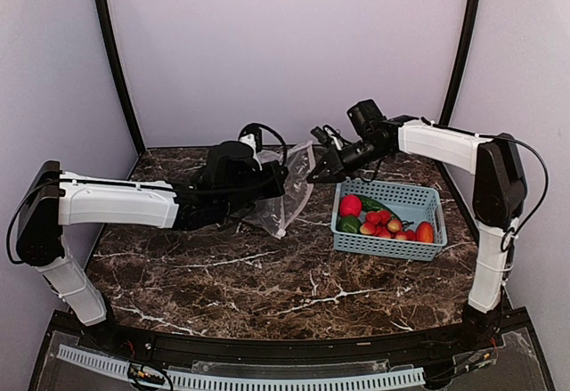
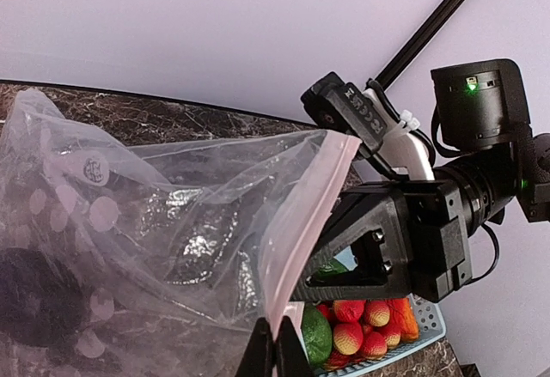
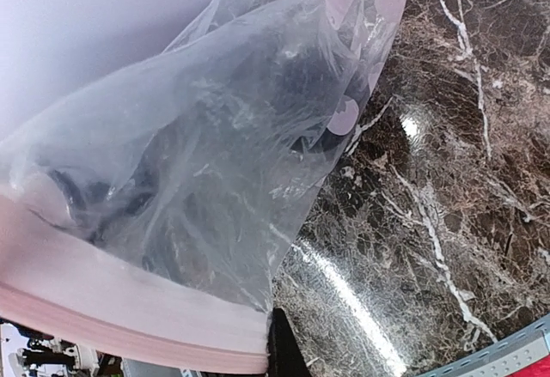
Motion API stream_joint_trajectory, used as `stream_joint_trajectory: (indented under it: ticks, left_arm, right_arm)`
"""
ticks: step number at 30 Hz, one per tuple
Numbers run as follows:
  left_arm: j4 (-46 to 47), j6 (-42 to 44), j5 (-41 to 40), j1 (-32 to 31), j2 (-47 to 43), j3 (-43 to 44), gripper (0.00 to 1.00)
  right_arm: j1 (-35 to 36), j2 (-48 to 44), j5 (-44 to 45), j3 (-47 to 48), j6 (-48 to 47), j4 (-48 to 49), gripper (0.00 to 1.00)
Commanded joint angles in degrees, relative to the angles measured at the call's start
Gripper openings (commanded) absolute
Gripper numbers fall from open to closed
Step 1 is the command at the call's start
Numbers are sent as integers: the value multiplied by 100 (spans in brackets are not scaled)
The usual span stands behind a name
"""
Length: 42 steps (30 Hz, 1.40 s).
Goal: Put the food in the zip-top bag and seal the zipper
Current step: Adjust the zipper food storage bag at the center of the board.
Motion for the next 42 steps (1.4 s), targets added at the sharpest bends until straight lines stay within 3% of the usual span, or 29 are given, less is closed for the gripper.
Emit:
stream_joint_trajectory:
  ticks: [1, 4, 6, 9, 15, 19, 23, 26, 30, 34, 38, 42]
  left_arm:
    - [-220, 296, -262, 57, -455, 53, 1]
    - [-873, 919, -520, 168, -630, 438, 1]
    - [-1920, 1346, -932, 303, -705, 824, 1]
    - [-2235, 2061, -1535, 442, -937, 988, 1]
    - [-2269, 2328, -984, 447, -973, 1162, 1]
    - [-2542, 2428, -836, 447, -864, 1354, 1]
    - [-3251, 2801, -1000, 539, -811, 1822, 1]
    - [-3795, 3084, -1160, 732, -811, 2349, 1]
    - [-4145, 3711, -1394, 784, -963, 2764, 1]
    - [-4583, 4217, -1360, 796, -867, 3184, 1]
    - [-4769, 4240, -871, 798, -689, 3237, 1]
    - [-4497, 4067, -183, 798, -440, 2880, 1]
  right_arm:
    - [39, -57, 163, 474, -182, -391, 0]
    - [-3, -457, 125, 601, -436, -698, 0]
    - [8, -741, 254, 429, -498, -638, 0]
    - [6, -776, 399, 299, -509, -720, 0]
    - [7, -761, -64, 353, -509, -613, 0]
    - [34, -774, -817, 867, -574, -679, 0]
    - [94, -575, -1009, 1681, -765, -901, 4]
    - [158, -323, -1131, 2045, -789, -874, 10]
    - [172, -184, -1225, 2441, -911, -948, 33]
    - [23, -538, -838, 2573, -1623, -1325, 51]
    - [-390, -1337, -599, 2063, -2327, -1570, 70]
    - [-1014, -2145, -170, 920, -3178, -1698, 74]
